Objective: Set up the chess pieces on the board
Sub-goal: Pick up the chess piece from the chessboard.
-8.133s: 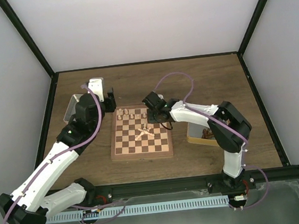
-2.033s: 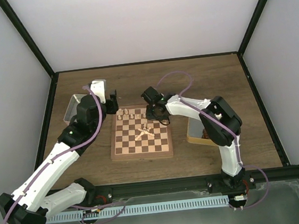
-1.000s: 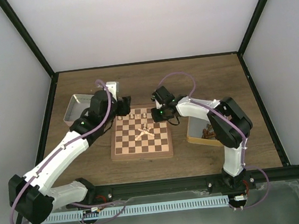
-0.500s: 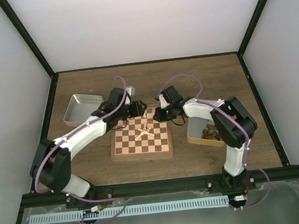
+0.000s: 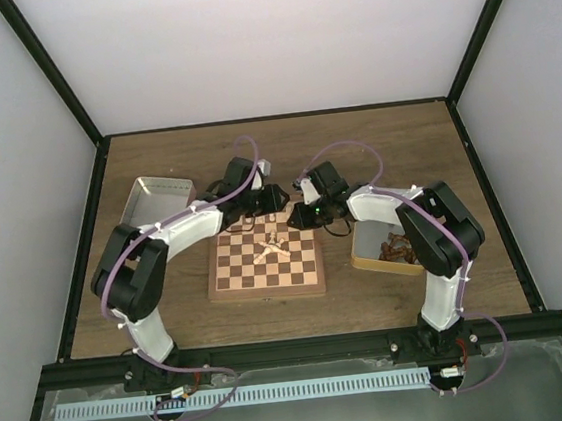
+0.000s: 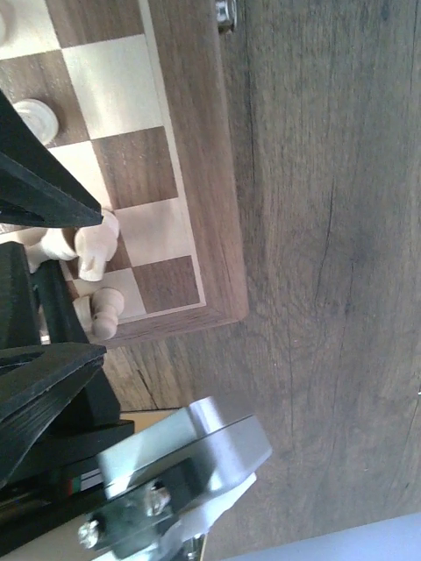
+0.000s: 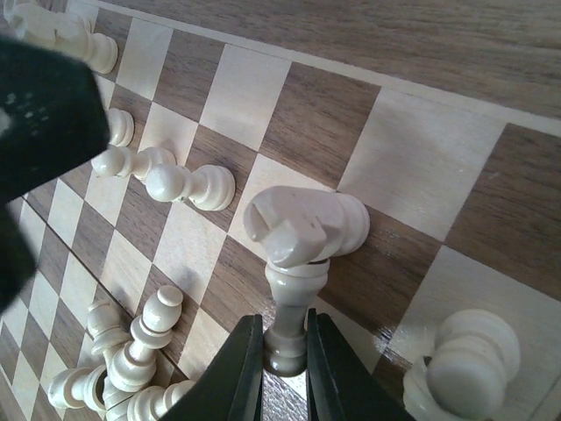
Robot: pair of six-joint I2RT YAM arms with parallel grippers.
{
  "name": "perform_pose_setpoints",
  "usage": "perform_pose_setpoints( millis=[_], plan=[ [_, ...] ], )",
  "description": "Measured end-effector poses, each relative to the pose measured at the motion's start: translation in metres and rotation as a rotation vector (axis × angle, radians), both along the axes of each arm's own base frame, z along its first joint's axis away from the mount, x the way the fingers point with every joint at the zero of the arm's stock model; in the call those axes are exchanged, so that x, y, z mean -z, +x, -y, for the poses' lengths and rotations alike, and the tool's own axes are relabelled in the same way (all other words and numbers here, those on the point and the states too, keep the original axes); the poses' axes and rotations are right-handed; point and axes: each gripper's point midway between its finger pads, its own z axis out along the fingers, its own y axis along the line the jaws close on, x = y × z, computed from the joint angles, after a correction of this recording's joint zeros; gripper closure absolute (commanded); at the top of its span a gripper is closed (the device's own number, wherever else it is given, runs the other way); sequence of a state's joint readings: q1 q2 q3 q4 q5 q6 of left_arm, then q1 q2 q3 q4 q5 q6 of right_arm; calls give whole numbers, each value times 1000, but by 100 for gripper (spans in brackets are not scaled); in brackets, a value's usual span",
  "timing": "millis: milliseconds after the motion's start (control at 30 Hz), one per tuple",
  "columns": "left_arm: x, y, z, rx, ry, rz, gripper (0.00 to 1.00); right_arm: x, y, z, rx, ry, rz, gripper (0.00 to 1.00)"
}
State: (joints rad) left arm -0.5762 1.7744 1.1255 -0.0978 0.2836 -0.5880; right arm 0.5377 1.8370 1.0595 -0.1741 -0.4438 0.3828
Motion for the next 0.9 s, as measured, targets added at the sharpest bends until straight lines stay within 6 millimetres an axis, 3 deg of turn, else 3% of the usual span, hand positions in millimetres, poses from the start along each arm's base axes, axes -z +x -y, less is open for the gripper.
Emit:
perform_pose_setpoints(
  millis=[233,500,900],
  plan=[
    [13,9,9,22,8,-20,72,0,-2,-2,1,19,-10,98],
    [36,2,9,48,44,-76,75,0,-2,-3,9,27,-18,98],
    [36,0,12,72,49,-64,81,0,-4,-3,11,36,-29,99]
  ],
)
